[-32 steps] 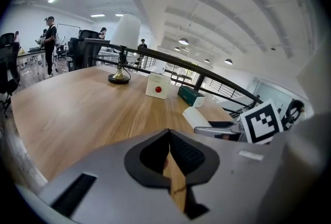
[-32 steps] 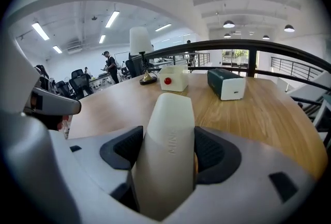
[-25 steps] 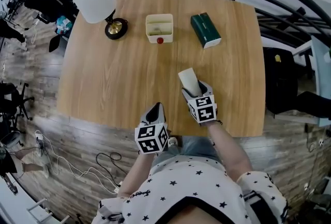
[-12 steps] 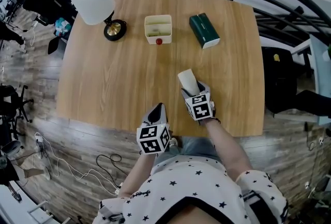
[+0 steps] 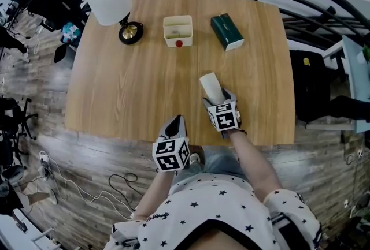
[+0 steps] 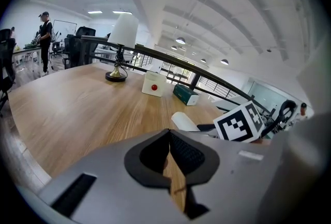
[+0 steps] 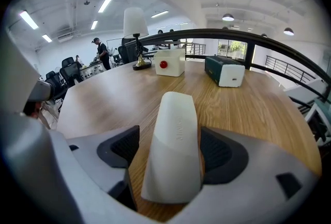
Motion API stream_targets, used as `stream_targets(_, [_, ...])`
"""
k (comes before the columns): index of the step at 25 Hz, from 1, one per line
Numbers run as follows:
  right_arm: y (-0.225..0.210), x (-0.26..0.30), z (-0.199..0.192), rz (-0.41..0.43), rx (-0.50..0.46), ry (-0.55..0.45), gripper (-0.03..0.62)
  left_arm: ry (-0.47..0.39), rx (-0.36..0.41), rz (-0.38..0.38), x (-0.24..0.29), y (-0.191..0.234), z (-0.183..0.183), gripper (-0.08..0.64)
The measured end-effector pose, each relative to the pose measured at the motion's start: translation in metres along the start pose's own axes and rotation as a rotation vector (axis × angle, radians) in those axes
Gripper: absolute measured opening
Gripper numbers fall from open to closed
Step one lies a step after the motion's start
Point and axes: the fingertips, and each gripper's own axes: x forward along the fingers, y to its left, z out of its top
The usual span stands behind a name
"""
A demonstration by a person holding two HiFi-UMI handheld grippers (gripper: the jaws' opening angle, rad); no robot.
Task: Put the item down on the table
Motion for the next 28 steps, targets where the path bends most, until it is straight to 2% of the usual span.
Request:
stream_targets(7, [0.013,-0.04,-0.005,-0.047,0.022,-0.057,0.35,-0.009,0.014,-0.025,-0.028,-0.006,-0.01,0.014])
stream_targets(18, [0.065,-0.13,-0.005,-0.021,0.071,-0.203,0.346,-0.044,0.041,-0.059,-0.081,-0.014,-0.027,0.014])
stream_targets(28, [0.102,-0.212,-0.02,-0.01,0.091,-0.333,0.125,-0.064,0.072,-0.091,-0.118,-0.03,-0.052,0.014])
